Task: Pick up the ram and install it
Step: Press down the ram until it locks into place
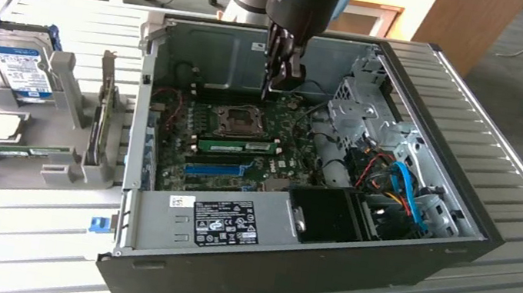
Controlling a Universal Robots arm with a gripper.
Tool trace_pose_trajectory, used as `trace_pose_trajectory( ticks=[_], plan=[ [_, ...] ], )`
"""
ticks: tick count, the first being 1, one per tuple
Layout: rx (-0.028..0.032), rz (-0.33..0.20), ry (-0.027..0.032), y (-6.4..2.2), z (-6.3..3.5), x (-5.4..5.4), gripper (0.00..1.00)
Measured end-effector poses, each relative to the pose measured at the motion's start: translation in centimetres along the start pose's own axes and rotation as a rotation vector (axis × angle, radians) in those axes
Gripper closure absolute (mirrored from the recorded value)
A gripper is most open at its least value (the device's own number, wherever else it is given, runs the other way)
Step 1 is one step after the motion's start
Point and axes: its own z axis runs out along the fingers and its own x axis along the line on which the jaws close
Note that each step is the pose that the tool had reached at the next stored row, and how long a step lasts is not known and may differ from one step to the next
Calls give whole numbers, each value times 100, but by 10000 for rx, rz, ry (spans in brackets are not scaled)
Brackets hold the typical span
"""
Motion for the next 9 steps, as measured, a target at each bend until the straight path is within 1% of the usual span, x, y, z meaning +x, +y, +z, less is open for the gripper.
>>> trace_pose_trajectory(
  ticks=[2, 3, 4, 5, 9],
  plan=[
    [0, 0, 0, 0, 0, 0, 76],
    [0, 0, 0, 0, 0, 0, 83],
    [0, 0, 0, 0, 0, 0, 83],
    [0, 0, 1, 0, 0, 0, 89],
    [0, 0, 0, 0, 0, 0, 89]
  ],
)
